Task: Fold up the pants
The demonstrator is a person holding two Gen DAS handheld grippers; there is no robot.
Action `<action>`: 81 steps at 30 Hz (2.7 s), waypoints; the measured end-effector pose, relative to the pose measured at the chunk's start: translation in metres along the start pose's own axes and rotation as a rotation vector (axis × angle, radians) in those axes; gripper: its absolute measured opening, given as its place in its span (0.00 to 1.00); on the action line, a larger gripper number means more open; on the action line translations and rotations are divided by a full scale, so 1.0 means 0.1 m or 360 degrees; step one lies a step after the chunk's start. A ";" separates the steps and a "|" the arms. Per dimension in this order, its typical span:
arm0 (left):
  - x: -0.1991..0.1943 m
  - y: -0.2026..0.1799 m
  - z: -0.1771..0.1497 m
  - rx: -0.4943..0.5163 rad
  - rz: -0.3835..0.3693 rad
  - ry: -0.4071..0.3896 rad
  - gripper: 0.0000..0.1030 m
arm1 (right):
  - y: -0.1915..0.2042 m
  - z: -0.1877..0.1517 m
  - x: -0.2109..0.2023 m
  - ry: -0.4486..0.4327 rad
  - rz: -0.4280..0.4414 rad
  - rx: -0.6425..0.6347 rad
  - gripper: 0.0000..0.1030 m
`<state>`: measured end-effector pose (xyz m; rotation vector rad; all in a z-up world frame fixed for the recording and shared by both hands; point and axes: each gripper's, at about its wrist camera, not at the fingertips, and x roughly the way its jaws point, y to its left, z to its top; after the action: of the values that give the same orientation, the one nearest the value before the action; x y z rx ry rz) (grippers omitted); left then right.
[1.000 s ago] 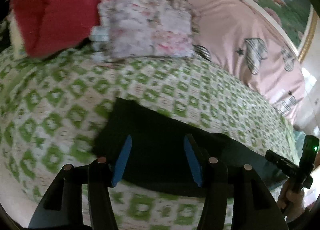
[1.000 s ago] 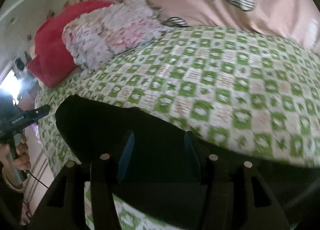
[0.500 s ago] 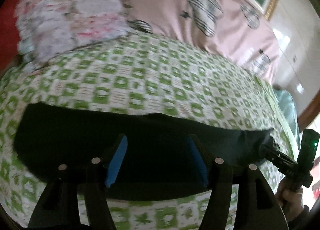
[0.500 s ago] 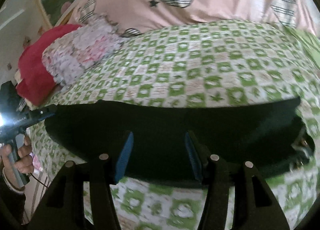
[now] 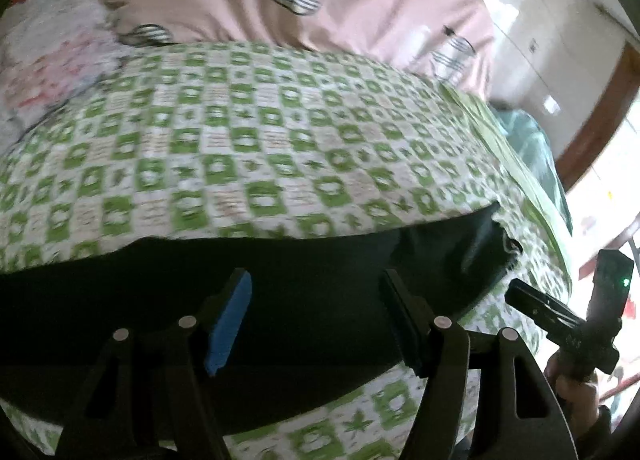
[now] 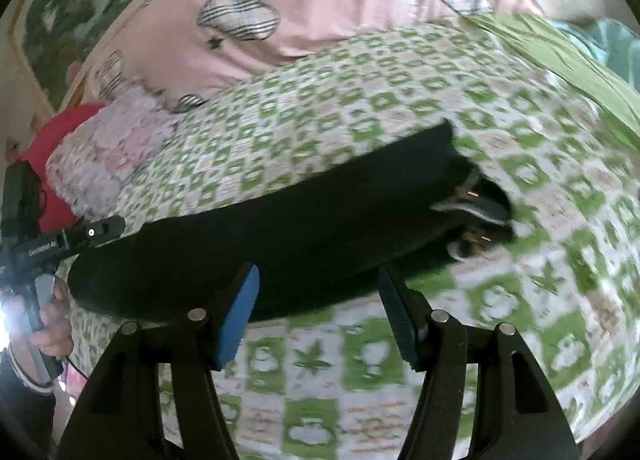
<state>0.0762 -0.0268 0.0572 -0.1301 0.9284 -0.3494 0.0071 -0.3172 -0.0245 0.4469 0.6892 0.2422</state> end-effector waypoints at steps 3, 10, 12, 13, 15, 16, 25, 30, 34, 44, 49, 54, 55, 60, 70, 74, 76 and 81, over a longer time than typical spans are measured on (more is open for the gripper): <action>0.14 -0.22 0.09 0.0080 -0.0039 0.0038 0.66 | -0.17 -0.01 -0.03 -0.0010 -0.0035 0.0099 0.61; 0.39 -0.56 0.26 0.0185 -0.0100 0.0098 0.67 | -0.45 -0.01 0.00 -0.0018 -0.0080 0.0330 0.62; 0.48 -0.66 0.31 0.0225 -0.0118 0.0120 0.68 | -0.51 0.01 0.04 -0.0008 -0.0084 0.0392 0.62; 0.52 -0.70 0.33 0.0243 -0.0125 0.0132 0.68 | -0.55 0.02 0.07 -0.0011 -0.0071 0.0441 0.62; 0.63 -0.81 0.39 0.0286 -0.0144 0.0164 0.68 | -0.60 0.04 0.10 -0.0028 -0.0053 0.0506 0.62; 0.69 -0.85 0.41 0.0304 -0.0158 0.0184 0.68 | -0.64 0.05 0.12 -0.0045 -0.0044 0.0542 0.62; 1.29 -1.37 0.63 0.0551 -0.0328 0.0424 0.68 | -0.87 0.07 0.20 -0.0122 -0.0013 0.0676 0.20; 1.64 -1.64 0.72 0.0627 -0.0430 0.0550 0.65 | -1.07 -0.01 0.13 -0.0169 0.0107 0.0745 0.12; 1.89 -1.85 0.71 0.0711 -0.0524 0.0676 0.59 | -1.09 -0.01 0.05 -0.0189 0.0150 0.0710 0.11; 2.38 -2.18 0.74 0.0760 -0.0705 0.0893 0.21 | -1.17 -0.07 0.08 -0.0172 0.0217 0.0708 0.11; 2.24 -2.15 0.73 0.0761 -0.0764 0.0795 0.10 | -1.11 -0.04 0.03 -0.0195 0.0249 0.0667 0.11; 1.91 -2.05 0.85 0.0711 -0.0808 0.0665 0.09 | -0.92 0.08 -0.08 -0.0253 0.0315 0.0571 0.11; 1.81 -2.01 0.90 0.0698 -0.0818 0.0632 0.09 | -0.87 0.11 -0.11 -0.0269 0.0341 0.0546 0.11; 1.38 -1.77 1.00 0.0643 -0.0837 0.0499 0.09 | -0.61 0.24 -0.22 -0.0312 0.0473 0.0448 0.11; 0.67 -1.08 0.95 0.0480 -0.0805 0.0297 0.09 | 0.11 0.34 -0.16 -0.0253 0.0754 0.0238 0.11; 0.57 -0.81 0.85 0.0409 -0.0771 0.0272 0.09 | 0.32 0.30 -0.04 -0.0194 0.0784 0.0190 0.11; 0.56 -0.72 0.81 0.0372 -0.0764 0.0266 0.09 | 0.42 0.26 0.02 -0.0157 0.0796 0.0171 0.11; 0.54 -0.44 0.64 0.0285 -0.0729 0.0258 0.09 | 0.59 0.19 0.17 -0.0076 0.0816 0.0138 0.11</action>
<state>0.1467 -0.0897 0.0653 -0.1513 1.0189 -0.8750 0.0282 -0.2650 0.0072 0.7079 0.5300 0.6841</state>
